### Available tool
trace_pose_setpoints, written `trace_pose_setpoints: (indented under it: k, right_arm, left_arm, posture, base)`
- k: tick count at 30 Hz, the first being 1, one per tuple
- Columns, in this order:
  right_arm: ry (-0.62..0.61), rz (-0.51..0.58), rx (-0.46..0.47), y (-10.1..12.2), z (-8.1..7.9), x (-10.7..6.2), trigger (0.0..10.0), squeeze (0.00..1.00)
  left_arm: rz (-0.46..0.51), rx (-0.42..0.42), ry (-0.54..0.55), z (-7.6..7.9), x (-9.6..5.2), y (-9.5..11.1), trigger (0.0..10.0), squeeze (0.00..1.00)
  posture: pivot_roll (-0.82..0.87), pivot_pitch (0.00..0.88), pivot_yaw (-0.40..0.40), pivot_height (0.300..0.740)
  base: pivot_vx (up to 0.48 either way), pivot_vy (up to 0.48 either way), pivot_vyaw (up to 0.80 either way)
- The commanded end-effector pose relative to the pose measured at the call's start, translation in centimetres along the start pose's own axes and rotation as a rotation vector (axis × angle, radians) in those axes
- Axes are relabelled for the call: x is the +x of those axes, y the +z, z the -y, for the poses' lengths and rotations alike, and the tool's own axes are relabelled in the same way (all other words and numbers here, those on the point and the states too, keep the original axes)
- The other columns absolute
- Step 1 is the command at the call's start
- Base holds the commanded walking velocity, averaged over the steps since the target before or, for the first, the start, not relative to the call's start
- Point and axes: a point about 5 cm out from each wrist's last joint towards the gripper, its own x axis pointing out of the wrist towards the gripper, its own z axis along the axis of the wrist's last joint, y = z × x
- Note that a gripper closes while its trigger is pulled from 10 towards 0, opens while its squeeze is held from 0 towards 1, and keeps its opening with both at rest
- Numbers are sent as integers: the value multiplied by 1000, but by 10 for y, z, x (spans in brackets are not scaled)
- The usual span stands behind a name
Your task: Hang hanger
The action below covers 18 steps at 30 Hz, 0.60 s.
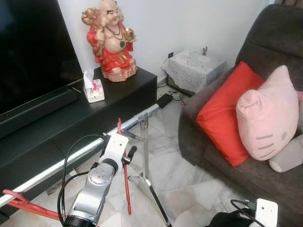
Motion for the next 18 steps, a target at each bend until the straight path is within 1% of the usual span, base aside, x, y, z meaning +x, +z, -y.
trace_pose_setpoints:
  k: [1, 12, 16, 18]
  right_arm:
    - [-2, 17, 2, 5, 3, 2, 10000, 0]
    - [1, 19, 0, 6, 3, 2, 10000, 0]
    - [15, 16, -10, 5, -1, 2, 10000, 0]
    - [18, 19, -6, 5, -2, 2, 10000, 0]
  left_arm:
    - [-29, 31, 4, 0, 1, -3, 0, 0]
    - [-37, 56, 3, -1, -1, -6, 0, 0]
    - [-36, 62, 10, -4, -3, -6, 0, 0]
    - [-38, 74, 22, -8, -4, -7, 0, 0]
  posture:
    - [-89, 0, -9, 740]
    - [-84, 0, -15, 740]
    - [-82, 0, -14, 740]
    - [-81, 0, -13, 740]
  base:
    - [0, 0, 0]
    - [0, 0, 0]
    - [0, 0, 0]
    - [0, 0, 0]
